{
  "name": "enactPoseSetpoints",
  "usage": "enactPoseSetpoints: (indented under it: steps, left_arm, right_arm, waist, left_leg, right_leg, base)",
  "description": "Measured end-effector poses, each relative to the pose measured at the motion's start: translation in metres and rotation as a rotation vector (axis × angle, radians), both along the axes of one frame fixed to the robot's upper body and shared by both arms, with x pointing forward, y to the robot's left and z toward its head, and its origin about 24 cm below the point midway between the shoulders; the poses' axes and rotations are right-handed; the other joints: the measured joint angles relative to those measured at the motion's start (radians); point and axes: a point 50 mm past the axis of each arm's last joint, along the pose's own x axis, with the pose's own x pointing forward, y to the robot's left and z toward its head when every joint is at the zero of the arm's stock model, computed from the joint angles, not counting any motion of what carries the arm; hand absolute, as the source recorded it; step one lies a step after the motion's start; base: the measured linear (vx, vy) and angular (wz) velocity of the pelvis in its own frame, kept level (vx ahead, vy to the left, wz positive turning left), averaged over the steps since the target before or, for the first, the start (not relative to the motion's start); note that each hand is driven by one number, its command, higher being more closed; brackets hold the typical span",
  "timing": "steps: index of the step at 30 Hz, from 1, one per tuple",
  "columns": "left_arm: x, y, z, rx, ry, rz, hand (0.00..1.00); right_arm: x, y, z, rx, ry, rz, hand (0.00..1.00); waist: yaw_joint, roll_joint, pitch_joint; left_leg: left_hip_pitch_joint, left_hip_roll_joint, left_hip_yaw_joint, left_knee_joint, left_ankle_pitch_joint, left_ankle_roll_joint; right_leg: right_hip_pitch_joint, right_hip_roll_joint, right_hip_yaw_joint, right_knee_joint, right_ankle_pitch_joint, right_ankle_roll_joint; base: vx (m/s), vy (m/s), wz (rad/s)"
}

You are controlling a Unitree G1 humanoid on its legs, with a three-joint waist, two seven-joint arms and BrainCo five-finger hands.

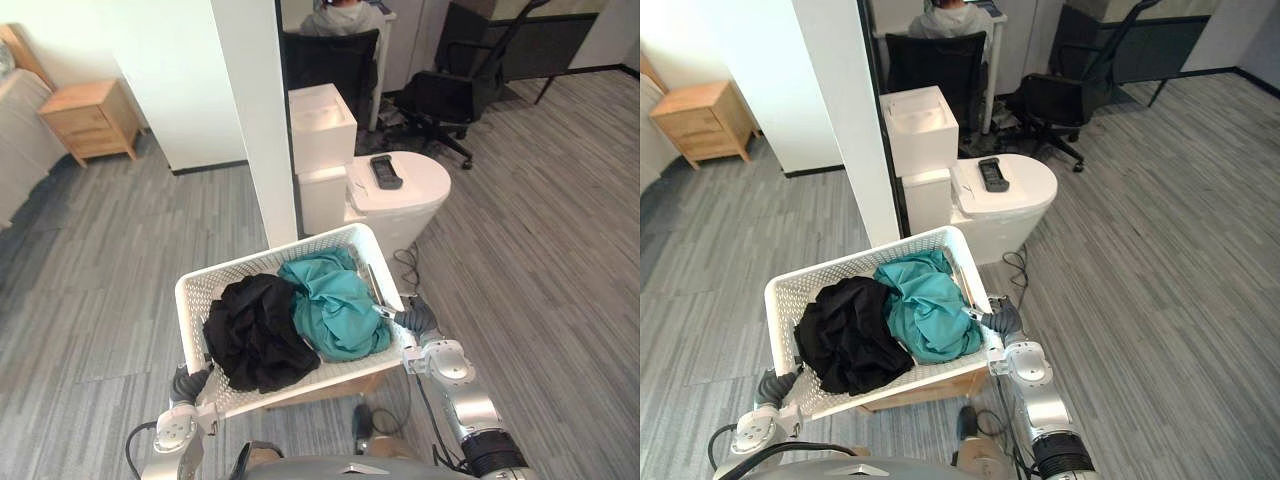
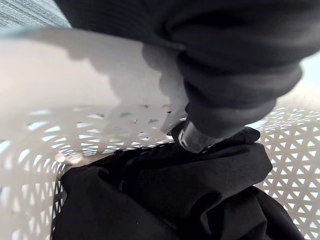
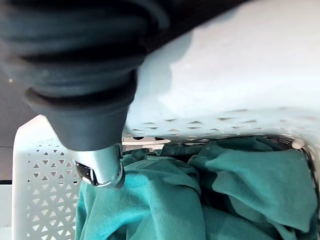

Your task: Pick up the laundry basket with both hands and put the clothes into the washing machine.

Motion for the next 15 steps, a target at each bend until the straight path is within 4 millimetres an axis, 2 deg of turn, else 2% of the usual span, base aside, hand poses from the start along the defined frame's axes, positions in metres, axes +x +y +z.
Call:
enactPoseSetpoints:
  steps: [1, 2, 4, 6, 7, 8, 9, 10, 11, 12, 13, 14, 15]
  left_arm:
    - [0.000, 0.000, 0.000, -0.001, -0.001, 0.001, 1.00]
    - [-0.001, 0.001, 0.000, 0.001, 0.005, 0.003, 1.00]
    - [-0.005, -0.003, -0.003, -0.006, 0.028, -0.013, 1.00]
    - [-0.003, -0.006, -0.003, -0.007, 0.026, -0.026, 1.00]
    - [-0.002, -0.003, -0.002, 0.002, 0.023, -0.034, 1.00]
    - [-0.001, -0.003, -0.002, 0.003, 0.020, -0.035, 1.00]
    - [0.001, -0.002, 0.000, 0.007, 0.013, -0.037, 1.00]
    - [0.002, 0.001, 0.000, 0.014, 0.012, -0.029, 1.00]
    - [0.001, 0.002, 0.000, 0.015, 0.013, -0.021, 1.00]
    - [0.002, 0.004, 0.000, 0.017, 0.013, -0.019, 1.00]
    - [0.003, 0.004, 0.000, 0.016, 0.012, -0.017, 1.00]
    - [0.002, 0.004, 0.000, 0.015, 0.013, -0.016, 1.00]
    - [0.001, 0.004, -0.002, 0.013, 0.018, -0.008, 1.00]
  right_arm:
    - [0.000, 0.001, 0.000, 0.003, 0.000, 0.000, 1.00]
    - [-0.001, 0.000, -0.002, 0.011, 0.009, -0.015, 1.00]
    - [-0.019, -0.007, -0.009, 0.028, 0.032, -0.061, 1.00]
    - [-0.030, -0.010, -0.012, 0.042, 0.045, -0.092, 1.00]
    - [-0.035, -0.008, -0.015, 0.057, 0.053, -0.100, 1.00]
    - [-0.035, -0.007, -0.014, 0.060, 0.050, -0.102, 1.00]
    - [-0.035, -0.006, -0.014, 0.066, 0.049, -0.101, 1.00]
    - [-0.035, -0.005, -0.014, 0.073, 0.049, -0.104, 1.00]
    - [-0.035, -0.004, -0.015, 0.074, 0.050, -0.105, 1.00]
    - [-0.035, -0.003, -0.016, 0.079, 0.055, -0.106, 1.00]
    - [-0.035, -0.003, -0.017, 0.085, 0.058, -0.115, 1.00]
    - [-0.036, -0.002, -0.018, 0.086, 0.059, -0.117, 1.00]
    - [-0.035, -0.001, -0.018, 0.088, 0.062, -0.115, 1.00]
  waist:
    - [0.000, -0.008, 0.004]
    - [0.007, -0.042, 0.024]
    - [-0.007, -0.060, 0.022]
    - [-0.023, -0.077, 0.017]
    - [-0.032, -0.099, 0.017]
    - [-0.034, -0.092, 0.012]
    - [-0.038, -0.093, 0.017]
    - [-0.037, -0.096, 0.019]
    - [-0.035, -0.095, 0.020]
    - [-0.032, -0.092, 0.022]
    - [-0.025, -0.091, 0.022]
    - [-0.023, -0.093, 0.021]
    - [-0.020, -0.101, 0.017]
  left_leg:
    - [0.016, -0.014, -0.012, -0.085, -0.039, 0.027]
    - [0.028, -0.048, 0.006, -0.099, -0.021, 0.038]
    - [0.015, -0.089, 0.019, -0.074, -0.023, 0.059]
    - [-0.015, -0.121, 0.038, -0.054, -0.018, 0.077]
    - [-0.039, -0.138, 0.071, -0.054, -0.004, 0.093]
    - [-0.047, -0.139, 0.083, -0.066, 0.013, 0.105]
    - [-0.047, -0.128, 0.141, -0.115, 0.061, 0.136]
    - [-0.043, -0.113, 0.199, -0.150, 0.084, 0.143]
    - [-0.042, -0.101, 0.226, -0.163, 0.094, 0.143]
    - [-0.028, -0.083, 0.268, -0.193, 0.117, 0.146]
    - [-0.016, -0.070, 0.312, -0.200, 0.128, 0.148]
    - [-0.009, -0.064, 0.335, -0.198, 0.128, 0.148]
    - [-0.006, -0.060, 0.377, -0.178, 0.127, 0.148]
  right_leg:
    - [-0.032, -0.001, 0.018, 0.000, 0.030, 0.003]
    - [-0.033, -0.021, 0.050, -0.008, 0.050, 0.009]
    - [-0.029, -0.052, 0.079, -0.034, 0.073, 0.034]
    - [-0.051, -0.071, 0.121, -0.045, 0.059, 0.059]
    - [-0.084, -0.075, 0.161, -0.045, -0.009, 0.124]
    - [-0.099, -0.076, 0.167, -0.042, -0.076, 0.172]
    - [-0.125, -0.078, 0.134, -0.033, -0.141, 0.197]
    - [-0.160, -0.073, 0.058, 0.037, -0.104, 0.094]
    - [-0.169, -0.065, 0.008, 0.090, -0.098, 0.047]
    - [-0.167, -0.067, -0.077, 0.222, -0.123, -0.005]
    - [-0.152, -0.085, -0.141, 0.375, -0.168, -0.031]
    - [-0.131, -0.100, -0.164, 0.440, -0.186, -0.043]
    - [-0.093, -0.123, -0.186, 0.484, -0.235, -0.043]
  base:
    - [-0.26, 0.111, -0.46]
    - [-0.34, 0.136, -0.44]
    - [-0.30, 0.157, -0.28]
    - [-0.19, 0.144, -0.30]
    - [-0.15, 0.112, -0.50]
    - [-0.20, 0.111, -0.80]
    - [-0.22, 0.087, -1.09]
    - [-0.22, 0.070, -1.18]
    - [-0.19, 0.067, -1.22]
    - [-0.12, 0.055, -1.15]
    - [-0.09, 0.033, -1.11]
    - [-0.07, -0.004, -1.19]
    - [-0.12, -0.016, -1.27]
